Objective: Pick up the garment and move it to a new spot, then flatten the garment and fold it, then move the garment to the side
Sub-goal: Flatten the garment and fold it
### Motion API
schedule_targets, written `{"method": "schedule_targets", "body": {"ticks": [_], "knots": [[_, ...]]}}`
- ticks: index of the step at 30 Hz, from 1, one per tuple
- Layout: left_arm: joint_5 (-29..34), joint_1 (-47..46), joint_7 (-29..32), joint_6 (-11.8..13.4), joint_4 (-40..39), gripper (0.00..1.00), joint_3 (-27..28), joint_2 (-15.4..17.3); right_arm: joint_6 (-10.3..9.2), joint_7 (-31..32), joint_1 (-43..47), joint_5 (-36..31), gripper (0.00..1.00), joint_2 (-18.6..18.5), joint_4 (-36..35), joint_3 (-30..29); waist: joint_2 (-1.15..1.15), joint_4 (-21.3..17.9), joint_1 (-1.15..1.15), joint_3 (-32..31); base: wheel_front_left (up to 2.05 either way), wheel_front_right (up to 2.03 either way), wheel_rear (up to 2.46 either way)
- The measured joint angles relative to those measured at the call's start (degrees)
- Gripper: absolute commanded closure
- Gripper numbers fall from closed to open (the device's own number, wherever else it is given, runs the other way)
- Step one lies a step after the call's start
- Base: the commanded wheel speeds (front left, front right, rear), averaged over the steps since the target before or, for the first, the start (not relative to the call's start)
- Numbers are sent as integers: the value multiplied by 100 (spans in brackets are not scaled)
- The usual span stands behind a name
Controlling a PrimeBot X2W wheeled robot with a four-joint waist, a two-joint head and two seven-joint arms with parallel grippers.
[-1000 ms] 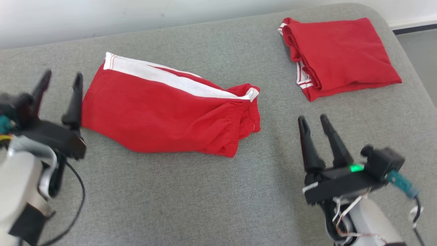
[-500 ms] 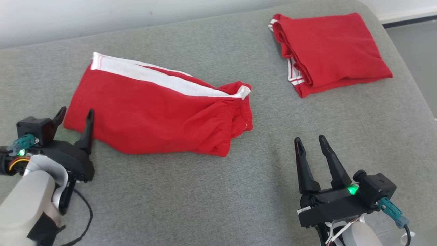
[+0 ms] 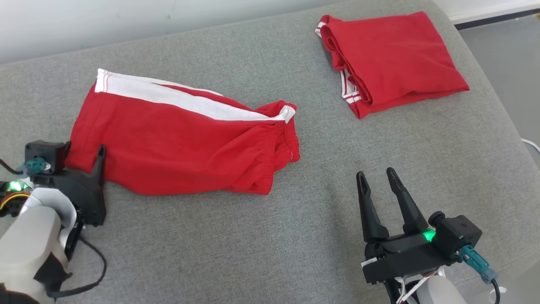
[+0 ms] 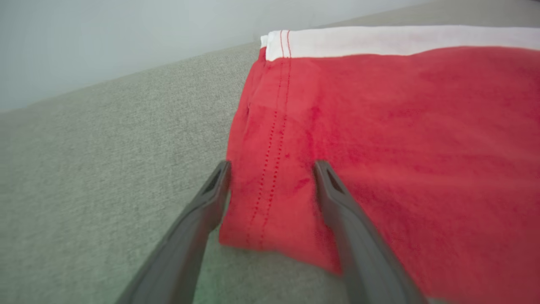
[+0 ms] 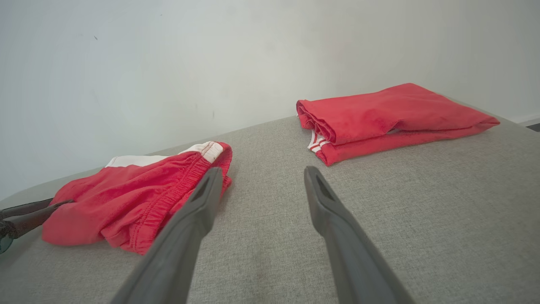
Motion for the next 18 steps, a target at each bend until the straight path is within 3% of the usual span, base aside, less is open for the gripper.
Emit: {"method": "schedule_targets", "body": {"ticks": [5, 6, 8, 18], "knots": [[-29, -82, 86, -25, 282, 0, -31, -89, 0, 0, -1, -5, 0, 10, 31, 65, 0, 2, 0, -41, 0, 0, 0], [-115, -86, 107, -25, 315, 43, 1, -124, 0, 0, -2, -19, 0, 11, 40, 76, 0, -1, 0, -48, 0, 0, 0], [-143, -107, 147, -25, 349, 100, -56, -163, 0, 0, -8, -29, 0, 12, 54, 80, 0, -3, 0, -64, 0, 0, 0], [-434, 154, -108, -38, 323, 100, -232, -424, 0, 0, 124, -33, 0, -3, 171, 35, 0, 154, 0, -377, 0, 0, 0]]}}
